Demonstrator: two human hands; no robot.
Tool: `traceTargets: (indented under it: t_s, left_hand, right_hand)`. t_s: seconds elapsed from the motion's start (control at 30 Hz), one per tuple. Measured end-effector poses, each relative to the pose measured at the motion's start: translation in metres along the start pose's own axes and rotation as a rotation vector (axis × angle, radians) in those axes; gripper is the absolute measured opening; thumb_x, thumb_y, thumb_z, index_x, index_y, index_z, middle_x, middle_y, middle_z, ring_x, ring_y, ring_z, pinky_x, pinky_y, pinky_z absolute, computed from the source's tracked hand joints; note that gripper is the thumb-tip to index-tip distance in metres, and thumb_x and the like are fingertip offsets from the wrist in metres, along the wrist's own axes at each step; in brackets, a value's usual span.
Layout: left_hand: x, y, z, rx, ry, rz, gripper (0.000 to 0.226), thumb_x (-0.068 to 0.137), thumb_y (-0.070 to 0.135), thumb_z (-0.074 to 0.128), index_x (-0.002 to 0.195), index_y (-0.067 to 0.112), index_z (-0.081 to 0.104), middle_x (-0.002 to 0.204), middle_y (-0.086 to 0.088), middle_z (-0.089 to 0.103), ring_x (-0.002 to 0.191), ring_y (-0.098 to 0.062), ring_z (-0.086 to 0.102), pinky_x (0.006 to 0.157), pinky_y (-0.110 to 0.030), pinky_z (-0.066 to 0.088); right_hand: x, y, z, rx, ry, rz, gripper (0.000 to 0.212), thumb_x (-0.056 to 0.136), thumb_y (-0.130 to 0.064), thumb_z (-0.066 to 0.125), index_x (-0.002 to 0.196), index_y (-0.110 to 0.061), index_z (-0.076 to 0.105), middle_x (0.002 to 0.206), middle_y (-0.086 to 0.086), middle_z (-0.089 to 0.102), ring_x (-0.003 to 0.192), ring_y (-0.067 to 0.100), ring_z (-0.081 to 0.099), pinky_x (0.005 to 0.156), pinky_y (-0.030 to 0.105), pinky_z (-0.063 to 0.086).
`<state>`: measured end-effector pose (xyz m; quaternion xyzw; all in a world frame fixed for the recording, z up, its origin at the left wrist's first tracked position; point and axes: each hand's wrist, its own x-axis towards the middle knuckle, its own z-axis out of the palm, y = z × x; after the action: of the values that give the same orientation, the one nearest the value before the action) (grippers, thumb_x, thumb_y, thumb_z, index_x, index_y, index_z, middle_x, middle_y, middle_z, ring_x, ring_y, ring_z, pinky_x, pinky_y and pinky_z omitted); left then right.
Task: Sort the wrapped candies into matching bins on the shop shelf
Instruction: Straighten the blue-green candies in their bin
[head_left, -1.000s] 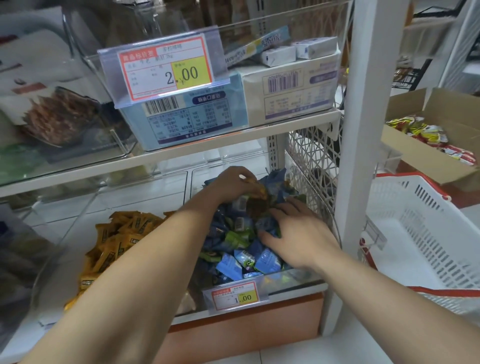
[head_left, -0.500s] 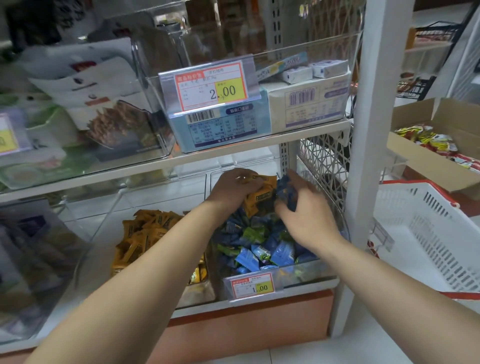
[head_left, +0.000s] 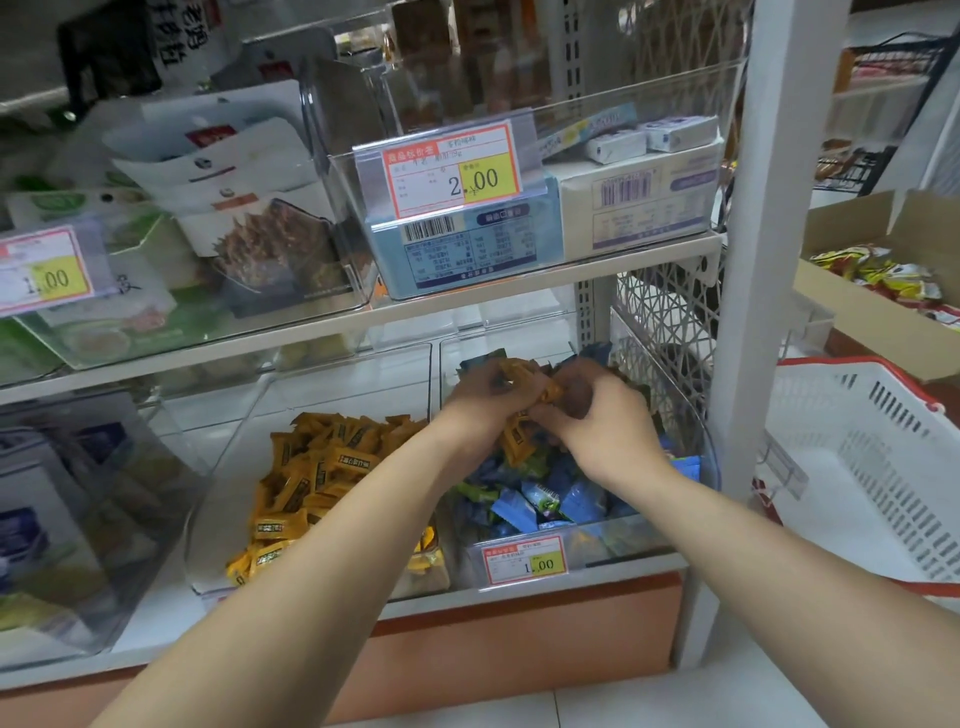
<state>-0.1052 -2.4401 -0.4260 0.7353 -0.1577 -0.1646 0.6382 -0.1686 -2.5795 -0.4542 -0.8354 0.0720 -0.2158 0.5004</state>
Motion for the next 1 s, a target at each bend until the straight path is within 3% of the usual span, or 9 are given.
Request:
traceTargets:
  t_s: [0.17, 0.3, 0.43, 0.53, 0.63, 0.7, 0.8, 0.9, 1.0]
  left_hand:
    - [-0.007, 0.003, -0.014, 0.063, 0.071, 0.029, 0.019, 0.091, 0.018, 0.070, 0.108, 0.011, 0.064, 0.112, -0.018, 0.070, 0.107, -0.037, 0.066, 0.095, -0.055, 0.052]
    - [-0.017, 0.008, -0.042, 0.290, 0.173, 0.156, 0.023, 0.087, 0.026, 0.075, 0.106, 0.021, 0.064, 0.100, 0.000, 0.073, 0.093, -0.017, 0.070, 0.078, -0.031, 0.059]
    - [-0.031, 0.010, -0.086, 0.343, 0.293, 0.227, 0.022, 0.086, 0.023, 0.076, 0.100, 0.032, 0.061, 0.086, 0.013, 0.074, 0.081, -0.007, 0.071, 0.061, -0.028, 0.060]
    - [-0.032, 0.005, -0.116, 0.397, 0.381, 0.163, 0.025, 0.084, 0.024, 0.078, 0.099, 0.030, 0.059, 0.090, 0.008, 0.074, 0.085, -0.016, 0.072, 0.066, -0.033, 0.060]
    - [-0.026, -0.002, -0.135, 0.797, 0.302, -0.048, 0.037, 0.089, 0.034, 0.071, 0.123, 0.027, 0.057, 0.118, 0.000, 0.069, 0.099, -0.019, 0.065, 0.071, -0.027, 0.052]
    - [-0.023, -0.002, -0.137, 0.995, 0.263, -0.133, 0.053, 0.092, 0.046, 0.063, 0.139, 0.025, 0.050, 0.136, -0.001, 0.060, 0.115, -0.023, 0.059, 0.089, -0.034, 0.052]
    - [-0.023, 0.005, -0.120, 1.083, 0.323, -0.009, 0.057, 0.092, 0.049, 0.060, 0.143, 0.028, 0.046, 0.148, 0.001, 0.049, 0.131, -0.023, 0.049, 0.105, -0.035, 0.042]
    - [-0.022, 0.014, -0.086, 1.046, 0.264, 0.219, 0.042, 0.091, 0.044, 0.060, 0.131, 0.031, 0.057, 0.138, 0.003, 0.058, 0.124, -0.018, 0.054, 0.097, -0.028, 0.042]
    - [-0.008, 0.017, -0.044, 1.043, 0.045, 0.295, 0.035, 0.091, 0.040, 0.061, 0.123, 0.028, 0.061, 0.123, 0.002, 0.065, 0.110, -0.018, 0.060, 0.090, -0.030, 0.049]
  right_hand:
    - [-0.003, -0.003, 0.002, 0.035, -0.070, 0.011, 0.039, 0.079, -0.034, 0.081, 0.114, -0.029, 0.066, 0.086, -0.010, 0.072, 0.080, 0.004, 0.069, 0.074, 0.026, 0.055]
    - [-0.007, -0.004, 0.009, -0.112, -0.174, -0.078, 0.055, 0.082, -0.042, 0.076, 0.132, -0.030, 0.057, 0.106, -0.013, 0.068, 0.090, 0.008, 0.067, 0.081, 0.031, 0.054]
    - [-0.012, -0.004, 0.012, -0.327, -0.254, -0.131, 0.058, 0.085, -0.047, 0.071, 0.137, -0.028, 0.054, 0.129, -0.002, 0.059, 0.111, 0.019, 0.061, 0.089, 0.035, 0.052]
    - [-0.013, -0.005, 0.010, -0.477, -0.280, -0.150, 0.055, 0.087, -0.048, 0.067, 0.137, -0.028, 0.053, 0.133, 0.000, 0.055, 0.116, 0.023, 0.057, 0.089, 0.035, 0.050]
    - [-0.015, -0.003, 0.004, -0.659, -0.284, -0.171, 0.056, 0.087, -0.054, 0.062, 0.138, -0.030, 0.053, 0.136, -0.002, 0.053, 0.125, 0.024, 0.049, 0.094, 0.039, 0.048]
    - [-0.014, 0.002, 0.000, -0.772, -0.263, -0.204, 0.060, 0.087, -0.058, 0.058, 0.140, -0.031, 0.051, 0.141, -0.004, 0.050, 0.131, 0.024, 0.043, 0.100, 0.039, 0.045]
    - [-0.009, 0.012, -0.009, -0.817, -0.306, -0.163, 0.073, 0.088, -0.068, 0.049, 0.150, -0.031, 0.038, 0.155, -0.003, 0.036, 0.142, 0.025, 0.032, 0.110, 0.040, 0.037]
    - [-0.007, 0.023, -0.013, -0.872, -0.469, -0.124, 0.082, 0.088, -0.079, 0.032, 0.156, -0.032, 0.025, 0.163, -0.005, 0.025, 0.147, 0.025, 0.029, 0.117, 0.042, 0.027]
    - [-0.009, 0.028, -0.012, -0.916, -0.506, -0.174, 0.080, 0.088, -0.079, 0.028, 0.153, -0.034, 0.030, 0.159, -0.006, 0.035, 0.141, 0.024, 0.040, 0.114, 0.040, 0.026]
